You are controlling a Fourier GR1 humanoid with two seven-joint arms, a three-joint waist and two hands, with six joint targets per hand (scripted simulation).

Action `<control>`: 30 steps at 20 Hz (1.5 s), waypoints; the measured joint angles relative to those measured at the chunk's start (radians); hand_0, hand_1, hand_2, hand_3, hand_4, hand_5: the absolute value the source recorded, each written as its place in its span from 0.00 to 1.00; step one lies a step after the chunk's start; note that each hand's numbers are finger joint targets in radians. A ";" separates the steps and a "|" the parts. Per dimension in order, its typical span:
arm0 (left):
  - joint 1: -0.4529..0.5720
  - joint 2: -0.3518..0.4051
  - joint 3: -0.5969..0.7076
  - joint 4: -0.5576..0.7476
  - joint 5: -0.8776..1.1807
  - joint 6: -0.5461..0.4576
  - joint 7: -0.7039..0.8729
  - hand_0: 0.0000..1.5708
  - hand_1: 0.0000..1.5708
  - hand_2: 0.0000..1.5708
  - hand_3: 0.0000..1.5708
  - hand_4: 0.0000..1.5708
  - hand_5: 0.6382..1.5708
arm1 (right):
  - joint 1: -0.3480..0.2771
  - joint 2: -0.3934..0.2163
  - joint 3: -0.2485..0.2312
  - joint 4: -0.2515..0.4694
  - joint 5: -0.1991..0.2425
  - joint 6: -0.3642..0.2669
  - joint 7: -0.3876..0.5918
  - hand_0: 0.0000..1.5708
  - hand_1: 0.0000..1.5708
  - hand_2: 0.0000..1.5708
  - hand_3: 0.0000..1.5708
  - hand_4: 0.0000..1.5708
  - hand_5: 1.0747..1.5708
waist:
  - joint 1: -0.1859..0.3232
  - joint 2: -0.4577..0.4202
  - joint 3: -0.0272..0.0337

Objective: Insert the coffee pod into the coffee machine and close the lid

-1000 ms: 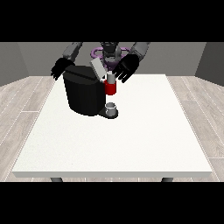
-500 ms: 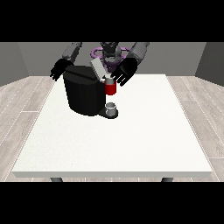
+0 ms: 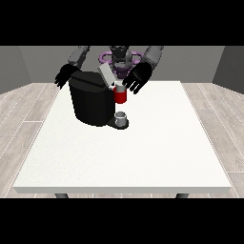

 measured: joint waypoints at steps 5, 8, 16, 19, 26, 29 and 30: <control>-0.011 0.025 0.010 0.009 -0.005 -0.001 -0.017 0.65 0.65 0.69 0.58 0.23 1.00 | -0.018 -0.008 0.005 -0.024 -0.001 0.007 0.025 0.00 0.00 0.00 0.00 0.30 1.00 | -0.011 0.013 -0.0001; -0.012 0.008 -0.010 -0.007 -0.020 -0.006 -0.023 0.00 0.00 0.24 0.07 0.00 1.00 | -0.031 -0.004 -0.010 0.003 -0.008 0.002 0.000 0.00 0.00 0.00 0.00 0.26 1.00 | 0.008 0.015 0.0007; -0.004 0.021 -0.046 -0.006 -0.065 -0.042 -0.034 0.00 0.00 0.00 0.00 0.00 1.00 | -0.021 -0.001 -0.007 0.015 -0.002 -0.002 0.000 0.00 0.00 0.00 0.00 0.28 1.00 | 0.011 0.003 0.0010; 0.004 0.015 -0.047 -0.006 -0.070 -0.046 -0.036 0.00 0.00 0.00 0.00 0.00 1.00 | -0.009 -0.001 -0.010 0.025 0.000 -0.007 -0.003 0.00 0.00 0.00 0.00 0.23 1.00 | 0.014 -0.008 0.0005; 0.015 0.005 -0.048 -0.024 -0.074 -0.076 -0.033 0.00 0.00 0.00 0.00 0.00 1.00 | 0.013 0.004 -0.024 0.071 0.001 -0.017 -0.040 0.00 0.00 0.00 0.00 0.27 1.00 | 0.050 -0.045 -0.0004; 0.040 -0.018 -0.053 -0.037 -0.081 -0.067 -0.021 0.00 0.00 0.00 0.00 0.00 1.00 | 0.023 0.002 -0.032 0.087 -0.005 -0.014 -0.045 0.00 0.00 0.00 0.00 0.23 1.00 | 0.066 -0.076 -0.0006; 0.043 -0.022 -0.047 -0.040 -0.075 -0.069 -0.018 0.00 0.00 0.00 0.00 0.00 1.00 | 0.025 0.000 -0.037 0.093 -0.008 -0.014 -0.043 0.00 0.00 0.00 0.00 0.25 1.00 | 0.070 -0.083 -0.0008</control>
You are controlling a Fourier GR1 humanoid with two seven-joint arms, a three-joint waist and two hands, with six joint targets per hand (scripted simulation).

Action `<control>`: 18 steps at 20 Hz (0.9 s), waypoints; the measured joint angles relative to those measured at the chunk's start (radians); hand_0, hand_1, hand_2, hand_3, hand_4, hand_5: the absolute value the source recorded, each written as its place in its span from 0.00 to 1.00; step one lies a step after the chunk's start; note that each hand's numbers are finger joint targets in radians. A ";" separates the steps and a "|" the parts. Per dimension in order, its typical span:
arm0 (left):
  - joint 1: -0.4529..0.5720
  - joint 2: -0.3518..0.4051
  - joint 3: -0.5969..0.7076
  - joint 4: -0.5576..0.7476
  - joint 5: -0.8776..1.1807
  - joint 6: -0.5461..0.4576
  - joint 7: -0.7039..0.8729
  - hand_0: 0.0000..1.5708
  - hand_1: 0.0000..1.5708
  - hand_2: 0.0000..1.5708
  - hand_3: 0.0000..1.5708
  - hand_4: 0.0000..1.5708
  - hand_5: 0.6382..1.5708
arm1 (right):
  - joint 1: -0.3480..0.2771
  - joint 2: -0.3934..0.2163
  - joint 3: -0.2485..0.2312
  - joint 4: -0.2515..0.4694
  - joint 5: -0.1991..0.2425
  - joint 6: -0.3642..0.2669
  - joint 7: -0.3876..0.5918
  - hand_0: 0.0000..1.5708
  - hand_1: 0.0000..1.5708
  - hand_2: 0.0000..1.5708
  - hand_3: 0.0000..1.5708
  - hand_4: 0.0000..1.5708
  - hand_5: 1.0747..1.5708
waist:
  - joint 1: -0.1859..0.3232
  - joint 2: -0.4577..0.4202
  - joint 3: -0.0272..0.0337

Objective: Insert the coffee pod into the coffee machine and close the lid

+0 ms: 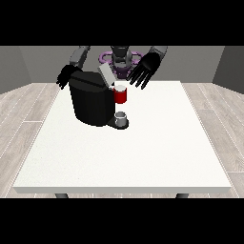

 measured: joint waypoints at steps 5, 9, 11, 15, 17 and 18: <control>0.075 -0.070 0.059 -0.010 0.080 -0.001 0.007 0.00 0.00 0.00 0.00 0.00 1.00 | 0.064 -0.003 -0.014 0.015 -0.015 0.009 0.000 0.00 0.00 0.00 0.00 0.25 1.00 | 0.041 -0.090 -0.0004; 0.150 -0.155 0.154 -0.024 0.206 0.011 -0.018 0.00 0.00 0.00 0.00 0.15 1.00 | 0.113 -0.026 -0.047 0.033 -0.033 0.018 -0.005 0.00 0.00 0.00 0.00 0.27 1.00 | 0.093 -0.162 -0.0010; 0.194 -0.197 0.195 -0.027 0.264 0.009 -0.025 0.00 0.00 0.00 0.00 0.00 1.00 | 0.139 -0.027 -0.054 0.036 -0.038 0.019 -0.002 0.00 0.00 0.00 0.00 0.24 1.00 | 0.119 -0.211 -0.0012; 0.299 -0.247 0.243 -0.040 0.347 -0.016 -0.050 0.00 0.00 0.00 0.00 0.00 1.00 | 0.191 -0.039 -0.066 0.031 -0.042 0.022 -0.002 0.00 0.00 0.00 0.00 0.31 1.00 | 0.171 -0.301 -0.0008; 0.346 -0.267 0.254 -0.054 0.377 -0.028 -0.060 0.00 0.00 0.00 0.00 0.09 1.00 | 0.203 -0.056 -0.069 0.023 -0.042 0.031 0.007 0.00 0.00 0.00 0.00 0.23 1.00 | 0.194 -0.338 -0.0004; 0.368 -0.278 0.266 -0.056 0.396 -0.031 -0.061 0.00 0.00 0.00 0.00 0.14 1.00 | 0.202 -0.067 -0.068 0.015 -0.039 0.037 0.014 0.00 0.00 0.00 0.00 0.23 1.00 | 0.204 -0.351 -0.0007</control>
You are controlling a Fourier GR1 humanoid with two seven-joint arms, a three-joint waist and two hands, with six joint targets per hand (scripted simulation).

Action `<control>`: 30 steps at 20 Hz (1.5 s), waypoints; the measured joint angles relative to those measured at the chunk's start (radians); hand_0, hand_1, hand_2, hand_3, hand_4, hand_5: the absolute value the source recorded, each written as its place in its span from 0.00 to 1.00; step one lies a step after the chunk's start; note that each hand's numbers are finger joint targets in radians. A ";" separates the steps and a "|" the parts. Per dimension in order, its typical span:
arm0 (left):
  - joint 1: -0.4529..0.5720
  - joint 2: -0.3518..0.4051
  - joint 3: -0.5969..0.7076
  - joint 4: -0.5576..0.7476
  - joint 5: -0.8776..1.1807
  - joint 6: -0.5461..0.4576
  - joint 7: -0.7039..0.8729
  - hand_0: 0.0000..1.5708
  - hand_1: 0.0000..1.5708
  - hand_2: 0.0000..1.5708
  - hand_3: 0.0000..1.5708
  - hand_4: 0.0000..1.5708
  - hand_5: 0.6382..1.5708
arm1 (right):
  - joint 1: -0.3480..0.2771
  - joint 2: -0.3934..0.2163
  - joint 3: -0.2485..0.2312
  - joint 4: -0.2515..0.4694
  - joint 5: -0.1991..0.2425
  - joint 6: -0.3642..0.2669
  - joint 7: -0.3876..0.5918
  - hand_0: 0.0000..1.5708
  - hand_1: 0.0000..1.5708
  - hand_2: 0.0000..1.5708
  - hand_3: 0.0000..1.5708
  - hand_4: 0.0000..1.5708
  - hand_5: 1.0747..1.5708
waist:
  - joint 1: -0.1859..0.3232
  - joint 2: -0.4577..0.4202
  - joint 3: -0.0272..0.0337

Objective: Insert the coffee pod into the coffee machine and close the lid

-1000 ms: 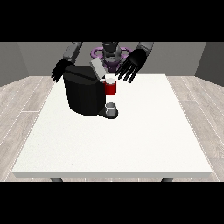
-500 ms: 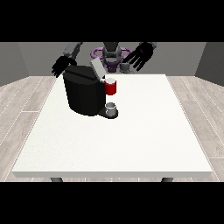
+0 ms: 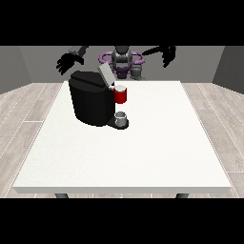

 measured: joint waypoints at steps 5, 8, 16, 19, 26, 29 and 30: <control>0.101 -0.032 0.030 -0.017 0.059 -0.004 -0.005 0.00 0.00 0.00 0.00 0.00 1.00 | -0.006 -0.023 0.042 -0.074 0.007 0.046 0.044 0.00 0.00 0.00 0.00 0.16 1.00 | 0.012 -0.049 -0.0001; 0.151 -0.043 0.041 -0.029 0.089 -0.016 -0.004 0.00 0.00 0.00 0.00 0.00 1.00 | -0.031 -0.032 0.071 -0.128 0.007 0.070 0.094 0.00 0.00 0.00 0.00 0.00 1.00 | 0.023 -0.078 -0.0001; 0.264 -0.098 0.032 -0.120 0.162 -0.044 0.001 0.00 0.00 0.00 0.00 0.00 1.00 | -0.087 -0.056 0.105 -0.194 0.004 0.127 0.136 0.00 0.00 0.00 0.00 0.00 1.00 | 0.085 -0.081 0.0001; 0.279 -0.116 0.007 -0.176 0.186 -0.045 0.015 0.00 0.00 0.00 0.00 0.14 1.00 | -0.132 -0.061 0.116 -0.187 0.024 0.131 0.138 0.00 0.00 0.00 0.00 0.15 1.00 | 0.112 -0.053 0.0002; 0.352 -0.117 -0.044 -0.326 0.257 -0.046 0.080 0.00 0.00 0.00 0.00 0.00 1.00 | -0.198 -0.049 0.145 -0.164 0.062 0.141 0.141 0.00 0.00 0.00 0.00 0.00 1.00 | 0.140 -0.007 0.0005; 0.390 -0.121 -0.063 -0.392 0.291 -0.035 0.106 0.00 0.00 0.00 0.00 0.00 1.00 | -0.220 -0.048 0.134 -0.146 0.043 0.166 0.142 0.00 0.00 0.00 0.00 0.00 1.00 | 0.142 0.018 0.0004; 0.399 -0.116 -0.062 -0.407 0.301 -0.037 0.100 0.00 0.00 0.00 0.00 0.00 1.00 | -0.236 -0.049 0.129 -0.140 0.038 0.172 0.138 0.00 0.00 0.00 0.00 0.00 1.00 | 0.140 0.038 0.0006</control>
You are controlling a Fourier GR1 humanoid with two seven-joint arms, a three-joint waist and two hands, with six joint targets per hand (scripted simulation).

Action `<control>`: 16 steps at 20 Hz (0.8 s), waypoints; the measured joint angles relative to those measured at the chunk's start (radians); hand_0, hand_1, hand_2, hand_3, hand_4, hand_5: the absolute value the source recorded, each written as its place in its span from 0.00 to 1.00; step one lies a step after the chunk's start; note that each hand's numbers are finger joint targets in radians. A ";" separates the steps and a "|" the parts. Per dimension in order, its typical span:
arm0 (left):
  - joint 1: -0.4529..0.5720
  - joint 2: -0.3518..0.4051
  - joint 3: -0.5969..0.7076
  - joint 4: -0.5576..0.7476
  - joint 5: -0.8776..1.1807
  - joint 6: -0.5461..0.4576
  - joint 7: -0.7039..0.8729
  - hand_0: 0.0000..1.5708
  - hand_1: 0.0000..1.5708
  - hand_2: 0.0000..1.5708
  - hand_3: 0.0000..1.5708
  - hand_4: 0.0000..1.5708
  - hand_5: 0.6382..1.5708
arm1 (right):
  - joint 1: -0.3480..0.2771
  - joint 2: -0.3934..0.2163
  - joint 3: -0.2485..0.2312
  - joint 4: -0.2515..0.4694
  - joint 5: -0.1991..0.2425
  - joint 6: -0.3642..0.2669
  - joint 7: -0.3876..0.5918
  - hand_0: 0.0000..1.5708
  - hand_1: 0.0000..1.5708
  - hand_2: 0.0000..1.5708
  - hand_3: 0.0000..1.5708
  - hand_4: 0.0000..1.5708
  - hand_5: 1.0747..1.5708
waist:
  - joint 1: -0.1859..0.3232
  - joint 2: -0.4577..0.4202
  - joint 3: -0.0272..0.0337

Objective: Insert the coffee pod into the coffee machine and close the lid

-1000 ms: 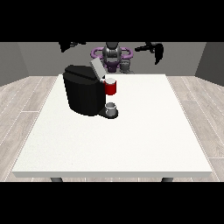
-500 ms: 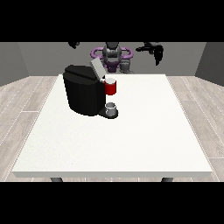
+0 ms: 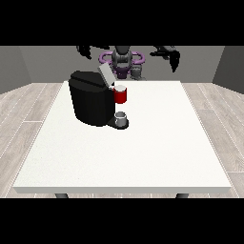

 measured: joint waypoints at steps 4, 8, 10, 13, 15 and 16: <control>0.036 -0.009 -0.044 -0.086 0.012 0.015 0.016 0.00 0.00 0.00 0.00 0.00 1.00 | -0.051 -0.008 -0.037 0.074 -0.008 0.006 -0.023 0.00 0.00 0.00 0.00 0.00 1.00 | 0.019 0.051 -0.0001; 0.060 0.004 -0.055 -0.145 0.023 0.032 0.029 0.00 0.00 0.00 0.00 0.00 1.00 | -0.104 -0.012 -0.056 0.128 -0.021 0.026 -0.032 0.00 0.00 0.00 0.00 0.00 1.00 | 0.003 0.096 -0.0002; 0.072 0.005 -0.067 -0.176 0.026 0.041 0.040 0.00 0.00 0.00 0.00 0.00 1.00 | -0.129 -0.010 -0.062 0.161 -0.019 0.028 -0.051 0.00 0.00 0.00 0.00 0.00 1.00 | 0.003 0.113 -0.0002; 0.089 0.017 -0.076 -0.218 0.035 0.044 0.050 0.00 0.00 0.00 0.00 0.00 1.00 | -0.159 -0.001 -0.061 0.201 -0.008 0.023 -0.062 0.00 0.00 0.00 0.00 0.00 1.00 | 0.002 0.129 0.0000; 0.097 0.019 -0.078 -0.243 0.042 0.059 0.061 0.00 0.00 0.00 0.00 0.00 1.00 | -0.174 -0.010 -0.064 0.223 -0.007 0.041 -0.066 0.00 0.00 0.00 0.00 0.00 1.00 | -0.008 0.134 -0.0002; 0.097 0.024 -0.075 -0.239 0.044 0.061 0.044 0.00 0.00 0.00 0.00 0.00 1.00 | -0.194 -0.012 -0.063 0.229 -0.003 0.040 -0.058 0.00 0.00 0.00 0.00 0.00 1.00 | -0.011 0.146 0.0000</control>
